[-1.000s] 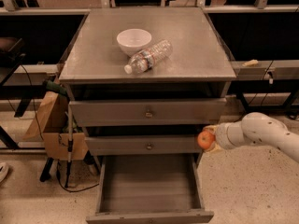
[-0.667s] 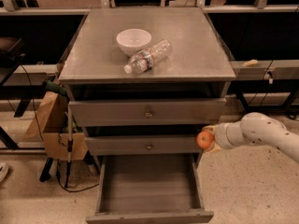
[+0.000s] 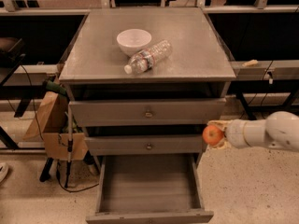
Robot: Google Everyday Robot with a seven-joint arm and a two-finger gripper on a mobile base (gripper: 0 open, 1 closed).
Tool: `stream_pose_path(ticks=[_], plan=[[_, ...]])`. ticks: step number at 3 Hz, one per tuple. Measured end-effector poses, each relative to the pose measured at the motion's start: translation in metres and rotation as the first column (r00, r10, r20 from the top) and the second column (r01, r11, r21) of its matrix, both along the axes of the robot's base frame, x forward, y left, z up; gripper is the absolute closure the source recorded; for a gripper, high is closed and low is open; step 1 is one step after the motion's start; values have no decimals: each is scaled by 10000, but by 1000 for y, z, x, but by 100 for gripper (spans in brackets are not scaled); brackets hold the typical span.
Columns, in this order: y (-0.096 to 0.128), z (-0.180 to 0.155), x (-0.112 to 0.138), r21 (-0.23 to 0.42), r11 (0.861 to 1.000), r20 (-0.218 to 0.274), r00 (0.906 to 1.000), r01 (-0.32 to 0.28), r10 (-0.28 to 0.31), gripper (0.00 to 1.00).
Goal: Pick orange from bottom drawer and place on counter
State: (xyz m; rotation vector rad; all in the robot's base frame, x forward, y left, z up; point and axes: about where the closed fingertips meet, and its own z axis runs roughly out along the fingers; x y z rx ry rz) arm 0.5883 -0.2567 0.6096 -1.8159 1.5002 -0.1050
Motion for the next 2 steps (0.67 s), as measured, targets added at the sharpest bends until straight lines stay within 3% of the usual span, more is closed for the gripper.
stream_pose_path(ticks=[1, 2], plan=[[7, 105, -36, -92, 9966, 1789, 9805, -815, 819, 100], [37, 222, -54, -1035, 9876, 3273, 9335, -1184, 1462, 100]])
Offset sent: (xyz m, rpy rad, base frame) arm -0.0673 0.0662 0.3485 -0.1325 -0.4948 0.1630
